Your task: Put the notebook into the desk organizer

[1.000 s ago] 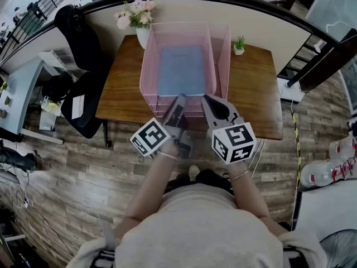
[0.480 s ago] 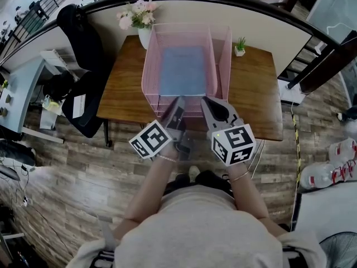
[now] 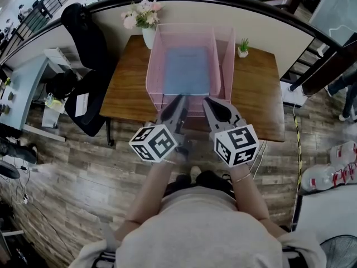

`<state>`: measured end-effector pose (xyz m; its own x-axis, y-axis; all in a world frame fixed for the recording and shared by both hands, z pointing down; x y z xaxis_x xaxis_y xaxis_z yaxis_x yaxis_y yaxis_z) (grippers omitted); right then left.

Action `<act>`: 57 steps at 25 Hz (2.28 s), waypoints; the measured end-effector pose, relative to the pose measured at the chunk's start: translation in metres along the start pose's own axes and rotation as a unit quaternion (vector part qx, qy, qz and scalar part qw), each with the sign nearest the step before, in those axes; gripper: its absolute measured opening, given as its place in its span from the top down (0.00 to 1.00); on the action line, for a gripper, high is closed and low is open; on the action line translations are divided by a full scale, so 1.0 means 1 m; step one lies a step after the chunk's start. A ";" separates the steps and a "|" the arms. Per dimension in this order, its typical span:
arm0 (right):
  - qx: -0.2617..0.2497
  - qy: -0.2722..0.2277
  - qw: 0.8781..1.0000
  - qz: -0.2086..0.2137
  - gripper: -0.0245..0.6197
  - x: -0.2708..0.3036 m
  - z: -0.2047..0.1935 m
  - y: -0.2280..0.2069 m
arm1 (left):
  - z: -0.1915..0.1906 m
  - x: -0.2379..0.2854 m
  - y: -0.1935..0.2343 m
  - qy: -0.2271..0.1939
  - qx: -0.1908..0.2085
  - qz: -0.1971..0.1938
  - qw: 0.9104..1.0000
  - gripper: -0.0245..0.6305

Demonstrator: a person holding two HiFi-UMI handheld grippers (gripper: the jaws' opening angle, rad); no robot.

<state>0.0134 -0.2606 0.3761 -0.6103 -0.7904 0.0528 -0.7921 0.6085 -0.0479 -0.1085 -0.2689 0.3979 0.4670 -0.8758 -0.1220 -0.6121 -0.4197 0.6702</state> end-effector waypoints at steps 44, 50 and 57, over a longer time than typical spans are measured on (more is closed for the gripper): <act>-0.003 0.018 0.999 0.039 0.95 -0.005 -0.023 0.017 | -0.021 -0.016 -0.015 0.146 0.274 -0.035 0.950 0.94; -0.007 0.021 0.999 0.041 0.95 -0.004 -0.023 0.017 | -0.020 -0.013 -0.015 0.145 0.271 -0.033 0.951 0.94; -0.008 0.023 0.999 0.041 0.95 -0.003 -0.025 0.017 | -0.021 -0.012 -0.014 0.141 0.271 -0.032 0.952 0.94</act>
<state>0.0016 -0.2466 0.4000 -0.6725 -0.7340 0.0949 -0.7392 0.6723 -0.0390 -0.0922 -0.2481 0.4052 0.6197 -0.7780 0.1036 -0.7808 -0.5978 0.1817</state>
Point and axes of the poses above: the fingertips, and each gripper's own axes: x forward along the fingers, y to its left, z out of its top, the point moved 5 cm from there along -x, backward along the fingers, and after that the axes turned 6 degrees about -y, right-handed, at the moved point
